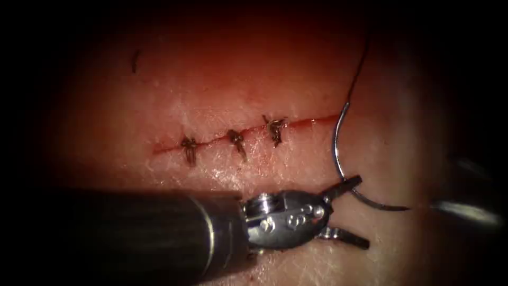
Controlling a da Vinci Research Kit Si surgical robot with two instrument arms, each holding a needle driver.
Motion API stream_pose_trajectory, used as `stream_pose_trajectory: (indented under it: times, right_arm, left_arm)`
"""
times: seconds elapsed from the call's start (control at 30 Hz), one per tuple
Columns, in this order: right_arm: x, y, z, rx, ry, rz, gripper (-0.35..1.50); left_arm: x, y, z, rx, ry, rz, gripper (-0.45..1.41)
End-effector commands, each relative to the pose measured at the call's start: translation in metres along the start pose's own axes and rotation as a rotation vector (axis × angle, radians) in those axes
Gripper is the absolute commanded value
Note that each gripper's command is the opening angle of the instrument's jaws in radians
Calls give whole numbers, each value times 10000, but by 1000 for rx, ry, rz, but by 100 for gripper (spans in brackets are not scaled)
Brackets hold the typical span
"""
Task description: Wound Closure
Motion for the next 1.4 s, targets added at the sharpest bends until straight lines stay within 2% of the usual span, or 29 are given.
stream_pose_trajectory:
  times: [0.03, 0.3, 0.47, 0.6, 0.67, 0.77, 0.8, 0.83, 0.87, 0.9, 1.13, 1.23, 1.27, 1.3, 1.33, 1.4]
  right_arm:
    - [-2, -9, 7, 13, -34, -4, 30]
    - [-8, -8, 1, 4, -63, -9, 28]
    - [-8, -8, -2, 5, -63, -9, 25]
    - [-9, -8, -2, 5, -63, -9, 25]
    - [-8, -8, -2, 5, -63, -9, 23]
    - [-8, -8, -1, 4, -63, -9, 22]
    - [-8, -8, -1, 4, -63, -9, 22]
    - [-8, -8, -1, 4, -63, -9, 22]
    - [-8, -8, -1, 4, -64, -9, 20]
    - [-8, -8, -1, 4, -64, -9, 20]
    - [-8, -7, -1, 1, -59, 4, 18]
    - [-9, -6, -3, -20, -10, 82, 13]
    - [-9, -3, -3, -12, 61, 147, 13]
    - [-9, -3, -3, -12, 61, 147, 13]
    - [-9, 0, -1, 6, 83, 201, 13]
    - [-6, 4, 3, 29, 76, 214, 13]
  left_arm:
    - [-3, 1, 12, -7, -14, 1, 84]
    - [3, -18, 41, -56, -80, 40, 84]
    - [-15, -19, 57, -89, -145, 76, 79]
    - [-26, -16, 58, -103, -178, 95, 75]
    - [-27, -16, 58, -115, -196, 124, 62]
    - [-27, -16, 59, -115, -217, 160, 28]
    - [-26, -16, 59, -109, -222, 172, 6]
    - [-26, -16, 59, -109, -222, 172, 6]
    - [-26, -16, 58, -95, -227, 197, -32]
    - [-25, -16, 57, -88, -229, 222, -45]
    - [-4, -18, 35, -60, -178, 299, -45]
    - [5, -18, 24, -58, -147, 322, -45]
    - [11, -17, 15, -90, -108, 347, -45]
    - [11, -17, 15, -90, -108, 347, -45]
    - [15, -16, 1, -148, -63, 380, -45]
    - [18, -17, -13, -216, -17, 431, -45]
